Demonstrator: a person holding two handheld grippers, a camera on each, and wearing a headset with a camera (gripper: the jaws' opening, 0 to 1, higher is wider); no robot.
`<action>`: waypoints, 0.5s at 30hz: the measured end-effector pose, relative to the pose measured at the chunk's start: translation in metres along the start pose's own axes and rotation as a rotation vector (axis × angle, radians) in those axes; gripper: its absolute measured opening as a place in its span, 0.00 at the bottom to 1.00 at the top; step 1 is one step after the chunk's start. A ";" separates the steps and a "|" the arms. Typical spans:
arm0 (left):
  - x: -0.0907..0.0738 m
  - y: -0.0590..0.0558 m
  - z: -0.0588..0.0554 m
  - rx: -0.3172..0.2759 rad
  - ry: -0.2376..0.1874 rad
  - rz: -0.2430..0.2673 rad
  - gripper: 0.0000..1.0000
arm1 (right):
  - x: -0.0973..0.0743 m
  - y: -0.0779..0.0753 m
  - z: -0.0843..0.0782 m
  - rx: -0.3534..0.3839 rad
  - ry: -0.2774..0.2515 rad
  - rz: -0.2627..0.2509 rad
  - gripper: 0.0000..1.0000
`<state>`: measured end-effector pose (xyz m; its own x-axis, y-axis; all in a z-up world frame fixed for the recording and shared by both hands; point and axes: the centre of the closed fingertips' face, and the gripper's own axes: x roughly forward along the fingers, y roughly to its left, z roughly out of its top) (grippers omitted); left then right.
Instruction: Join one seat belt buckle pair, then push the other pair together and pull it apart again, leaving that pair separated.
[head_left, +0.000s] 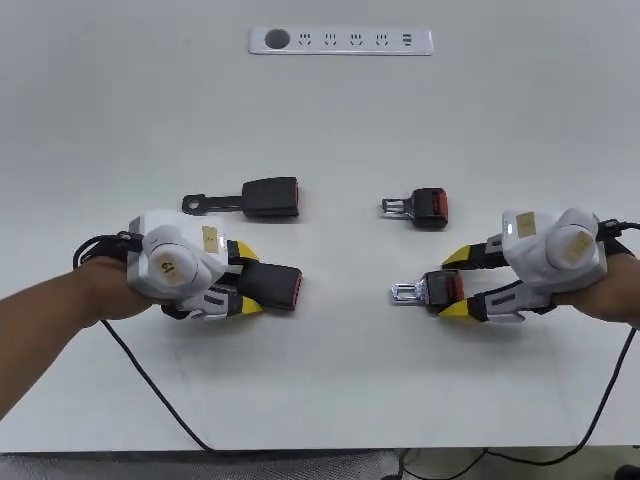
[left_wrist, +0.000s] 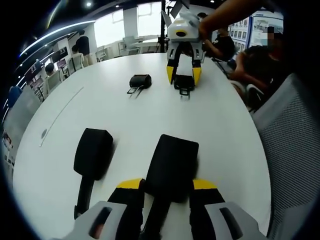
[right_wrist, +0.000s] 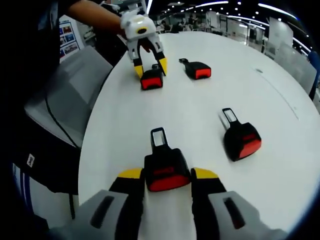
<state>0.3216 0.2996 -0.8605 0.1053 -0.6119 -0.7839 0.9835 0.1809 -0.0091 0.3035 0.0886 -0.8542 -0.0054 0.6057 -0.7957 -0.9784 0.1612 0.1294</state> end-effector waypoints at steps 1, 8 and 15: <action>0.000 0.000 0.000 -0.004 -0.001 0.007 0.36 | 0.000 -0.001 0.000 -0.001 0.000 -0.002 0.38; -0.002 -0.002 0.001 -0.046 0.001 0.048 0.34 | 0.001 -0.006 0.000 0.039 0.001 -0.021 0.35; -0.004 -0.004 0.002 -0.013 0.013 0.026 0.33 | 0.001 -0.005 -0.001 0.019 0.015 -0.018 0.34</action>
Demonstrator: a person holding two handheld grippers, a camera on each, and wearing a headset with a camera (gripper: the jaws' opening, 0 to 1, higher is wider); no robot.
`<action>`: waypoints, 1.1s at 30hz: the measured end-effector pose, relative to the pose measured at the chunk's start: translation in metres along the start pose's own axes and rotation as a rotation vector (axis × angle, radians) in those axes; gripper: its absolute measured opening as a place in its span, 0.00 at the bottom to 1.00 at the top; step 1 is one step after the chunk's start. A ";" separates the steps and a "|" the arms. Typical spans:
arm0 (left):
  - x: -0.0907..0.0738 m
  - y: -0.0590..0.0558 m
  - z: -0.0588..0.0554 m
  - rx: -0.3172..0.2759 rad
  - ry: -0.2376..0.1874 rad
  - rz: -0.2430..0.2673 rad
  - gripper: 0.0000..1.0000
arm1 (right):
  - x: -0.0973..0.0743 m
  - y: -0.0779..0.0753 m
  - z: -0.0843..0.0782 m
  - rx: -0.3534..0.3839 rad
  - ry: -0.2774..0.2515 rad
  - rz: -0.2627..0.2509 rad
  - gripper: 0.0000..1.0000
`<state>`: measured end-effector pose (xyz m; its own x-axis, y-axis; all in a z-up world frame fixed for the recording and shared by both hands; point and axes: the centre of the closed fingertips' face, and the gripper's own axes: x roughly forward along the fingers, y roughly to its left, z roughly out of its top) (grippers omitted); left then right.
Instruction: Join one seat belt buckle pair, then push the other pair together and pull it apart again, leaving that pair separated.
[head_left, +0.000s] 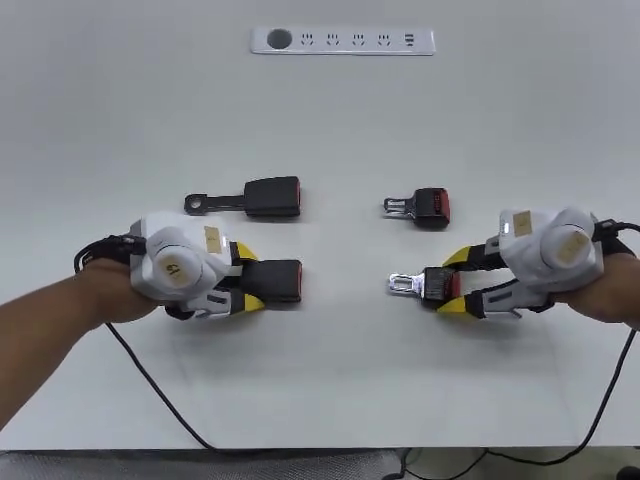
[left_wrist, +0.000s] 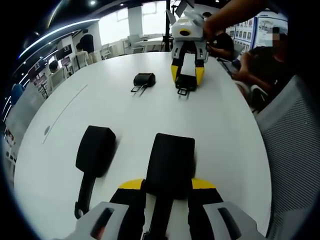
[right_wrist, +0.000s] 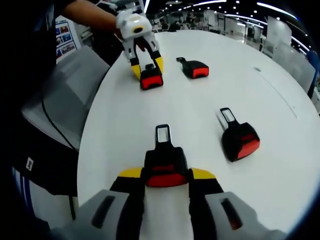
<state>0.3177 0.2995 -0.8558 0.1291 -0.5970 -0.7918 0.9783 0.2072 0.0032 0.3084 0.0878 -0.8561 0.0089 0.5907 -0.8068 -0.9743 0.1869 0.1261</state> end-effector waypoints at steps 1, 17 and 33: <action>0.000 0.000 0.000 0.003 0.004 -0.001 0.33 | 0.000 0.000 0.000 -0.005 0.005 0.001 0.34; 0.001 0.002 -0.002 0.023 0.021 -0.019 0.33 | 0.005 0.004 0.010 -0.053 0.023 0.031 0.33; 0.001 0.002 -0.003 0.039 0.024 -0.031 0.33 | 0.021 0.002 0.023 -0.083 0.016 0.052 0.33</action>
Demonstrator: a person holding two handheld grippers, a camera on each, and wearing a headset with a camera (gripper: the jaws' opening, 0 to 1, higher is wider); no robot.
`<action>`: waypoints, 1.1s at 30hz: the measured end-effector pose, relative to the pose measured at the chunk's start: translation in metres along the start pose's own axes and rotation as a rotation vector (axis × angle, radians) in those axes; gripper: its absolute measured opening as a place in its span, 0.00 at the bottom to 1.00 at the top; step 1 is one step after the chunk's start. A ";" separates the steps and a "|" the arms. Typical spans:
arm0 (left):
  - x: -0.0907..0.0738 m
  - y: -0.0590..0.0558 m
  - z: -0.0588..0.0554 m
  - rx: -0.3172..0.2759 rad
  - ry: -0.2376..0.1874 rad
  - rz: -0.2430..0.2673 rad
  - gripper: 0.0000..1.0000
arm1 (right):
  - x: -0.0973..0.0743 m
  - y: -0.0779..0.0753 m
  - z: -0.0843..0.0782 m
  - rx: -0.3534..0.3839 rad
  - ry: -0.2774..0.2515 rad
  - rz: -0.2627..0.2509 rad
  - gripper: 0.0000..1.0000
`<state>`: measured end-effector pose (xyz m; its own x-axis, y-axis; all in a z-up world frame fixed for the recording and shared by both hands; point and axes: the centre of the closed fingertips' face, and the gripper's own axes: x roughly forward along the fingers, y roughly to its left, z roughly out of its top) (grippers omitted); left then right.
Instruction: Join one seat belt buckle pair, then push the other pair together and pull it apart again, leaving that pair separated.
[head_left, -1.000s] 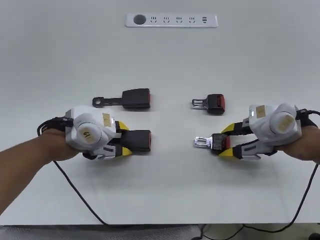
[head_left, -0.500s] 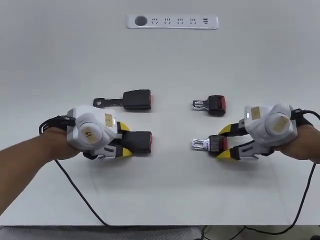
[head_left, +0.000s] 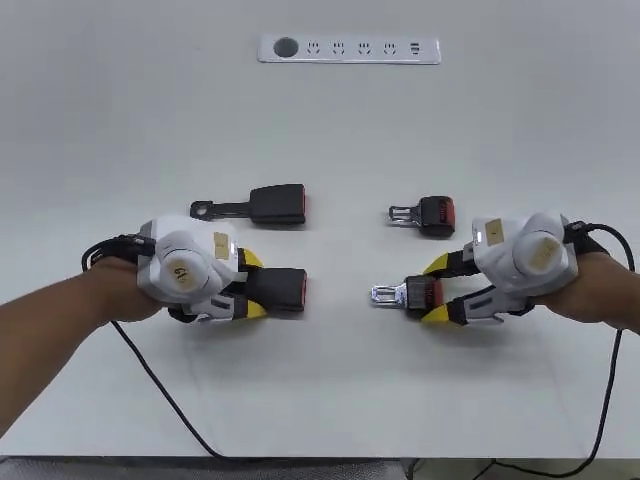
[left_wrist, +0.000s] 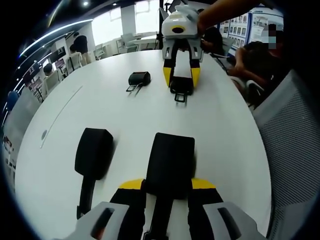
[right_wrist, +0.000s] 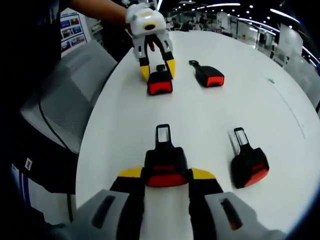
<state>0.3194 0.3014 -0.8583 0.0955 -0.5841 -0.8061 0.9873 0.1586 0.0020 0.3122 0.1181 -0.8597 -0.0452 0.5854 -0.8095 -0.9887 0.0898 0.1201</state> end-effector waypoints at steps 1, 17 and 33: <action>0.000 0.000 0.000 0.000 0.000 0.000 0.33 | 0.002 -0.001 0.002 -0.006 -0.004 0.003 0.33; 0.000 0.000 -0.001 -0.001 0.002 0.001 0.33 | 0.026 -0.004 0.035 -0.020 -0.062 0.006 0.34; 0.000 0.000 -0.001 -0.008 0.009 0.003 0.33 | 0.046 0.002 0.066 -0.025 -0.098 0.007 0.34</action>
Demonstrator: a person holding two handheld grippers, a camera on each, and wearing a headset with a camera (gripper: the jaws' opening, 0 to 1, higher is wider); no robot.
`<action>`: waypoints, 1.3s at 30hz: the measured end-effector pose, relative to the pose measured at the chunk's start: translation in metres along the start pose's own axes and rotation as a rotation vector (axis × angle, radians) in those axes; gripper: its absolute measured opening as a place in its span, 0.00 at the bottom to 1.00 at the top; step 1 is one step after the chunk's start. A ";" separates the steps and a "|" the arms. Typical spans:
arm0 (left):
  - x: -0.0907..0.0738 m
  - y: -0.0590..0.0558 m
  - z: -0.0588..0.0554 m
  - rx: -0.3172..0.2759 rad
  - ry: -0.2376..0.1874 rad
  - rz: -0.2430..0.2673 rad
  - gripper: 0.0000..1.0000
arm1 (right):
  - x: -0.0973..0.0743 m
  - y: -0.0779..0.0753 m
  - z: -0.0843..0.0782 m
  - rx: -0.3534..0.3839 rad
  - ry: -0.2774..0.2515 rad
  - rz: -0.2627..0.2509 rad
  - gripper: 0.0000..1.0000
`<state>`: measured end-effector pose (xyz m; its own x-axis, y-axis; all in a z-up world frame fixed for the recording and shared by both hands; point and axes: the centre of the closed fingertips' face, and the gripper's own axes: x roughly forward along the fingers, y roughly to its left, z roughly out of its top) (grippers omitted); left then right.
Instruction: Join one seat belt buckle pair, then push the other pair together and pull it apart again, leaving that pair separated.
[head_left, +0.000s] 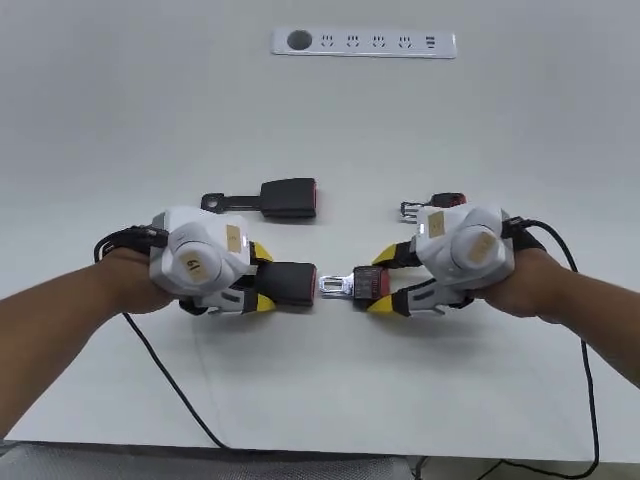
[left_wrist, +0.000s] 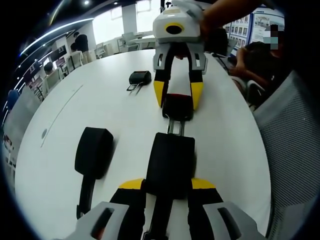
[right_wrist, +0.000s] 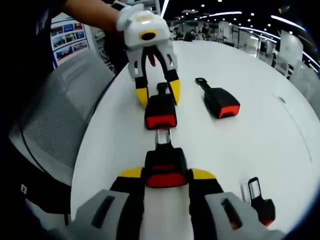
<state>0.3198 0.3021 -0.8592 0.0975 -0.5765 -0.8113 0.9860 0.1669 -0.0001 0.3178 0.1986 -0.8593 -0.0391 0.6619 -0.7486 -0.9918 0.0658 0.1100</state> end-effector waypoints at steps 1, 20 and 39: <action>0.000 0.000 0.000 -0.001 0.000 0.000 0.33 | 0.002 0.001 0.002 -0.001 -0.002 0.001 0.34; -0.001 0.000 0.001 0.009 0.006 0.001 0.33 | 0.014 0.003 0.012 0.006 0.004 -0.001 0.33; 0.001 0.003 -0.002 0.001 -0.001 -0.003 0.33 | 0.027 0.002 0.025 0.018 0.006 0.001 0.33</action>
<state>0.3227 0.3036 -0.8610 0.0945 -0.5778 -0.8107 0.9864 0.1646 -0.0024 0.3174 0.2355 -0.8631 -0.0405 0.6575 -0.7523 -0.9894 0.0785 0.1219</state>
